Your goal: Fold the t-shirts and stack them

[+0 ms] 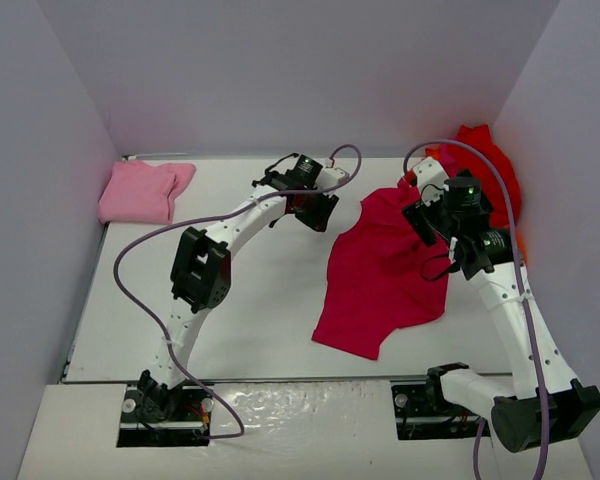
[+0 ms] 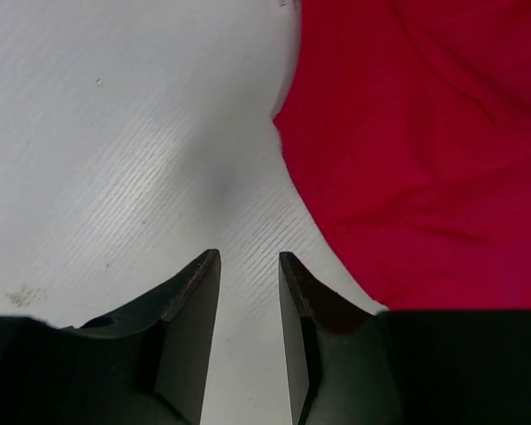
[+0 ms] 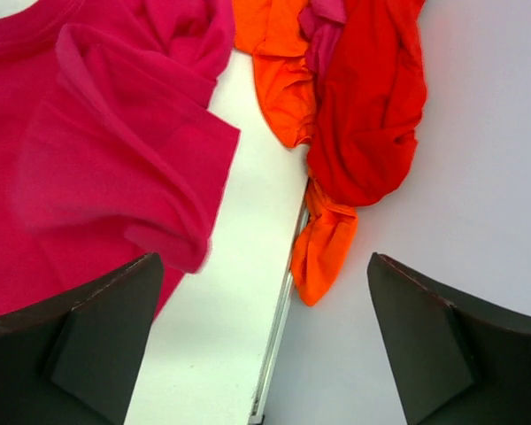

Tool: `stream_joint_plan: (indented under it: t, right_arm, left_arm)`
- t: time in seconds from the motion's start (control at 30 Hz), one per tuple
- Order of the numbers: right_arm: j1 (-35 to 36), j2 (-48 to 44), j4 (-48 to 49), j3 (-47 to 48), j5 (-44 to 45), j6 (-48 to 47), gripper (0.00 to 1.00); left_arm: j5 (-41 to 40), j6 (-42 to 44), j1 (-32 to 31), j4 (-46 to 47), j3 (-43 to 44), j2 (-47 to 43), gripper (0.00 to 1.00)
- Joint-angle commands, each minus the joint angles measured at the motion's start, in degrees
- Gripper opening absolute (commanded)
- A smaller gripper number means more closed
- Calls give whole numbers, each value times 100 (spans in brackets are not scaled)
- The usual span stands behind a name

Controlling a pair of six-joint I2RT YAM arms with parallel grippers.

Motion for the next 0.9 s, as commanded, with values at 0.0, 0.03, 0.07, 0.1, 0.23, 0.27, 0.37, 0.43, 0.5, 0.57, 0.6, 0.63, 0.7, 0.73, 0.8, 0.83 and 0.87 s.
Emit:
stream_joint_plan:
  t: [0.0,0.03,0.07,0.1,0.23,0.27,0.37,0.43,0.5,0.57,0.6,0.63,0.7,0.73,0.8,0.83,0.87]
  right_arm:
    - [-89,-298,320,232,515,-49,100]
    - [-109,-317,317,263,566,-51,100]
    - [-131,-335,313,292,616,-51,100]
    - [-143,-350,311,305,644,-58,100]
    - [-153,-378,314,273,666,-71,100]
    - [-163,-384,318,254,650,-65,100]
    - [-196,-393,300,208,410,15,99]
    - [-204,-370,279,210,246,68,94]
    - [-214,-335,255,242,101,114,89]
    - [-214,-286,245,276,-6,163,89]
    - [-214,-265,239,293,-33,187,89]
    - [-214,-251,225,300,-53,194,89]
    - [-214,-243,215,301,-56,189,90]
    - [-214,-249,218,295,-62,195,91]
    - [-214,-256,217,276,-101,209,92]
    - [-214,-258,219,266,-117,217,93]
    - [-214,-259,222,256,-130,223,93]
  left_arm:
    - [304,43,-200,-116,671,-122,30]
    - [335,43,-233,-123,760,-83,30]
    - [357,43,-265,-131,854,-43,30]
    - [367,79,-294,-152,956,17,30]
    - [457,253,-370,-281,1564,412,31]
    - [492,253,-376,-288,1725,506,31]
    - [813,248,-381,-300,2086,935,31]
    - [1147,243,-381,-374,2350,1229,30]
    - [1622,206,-381,-436,2560,1478,29]
    - [1815,134,-381,-446,2630,1632,29]
    - [1839,122,-381,-445,2641,1687,29]
    - [1793,122,-381,-458,2634,1702,27]
    - [1496,122,-396,-498,2627,1736,24]
    - [1408,136,-393,-513,2616,1756,22]
    - [1373,152,-392,-564,2575,1781,22]
    - [1380,156,-398,-598,2551,1791,20]
    - [1386,169,-412,-639,2534,1805,18]
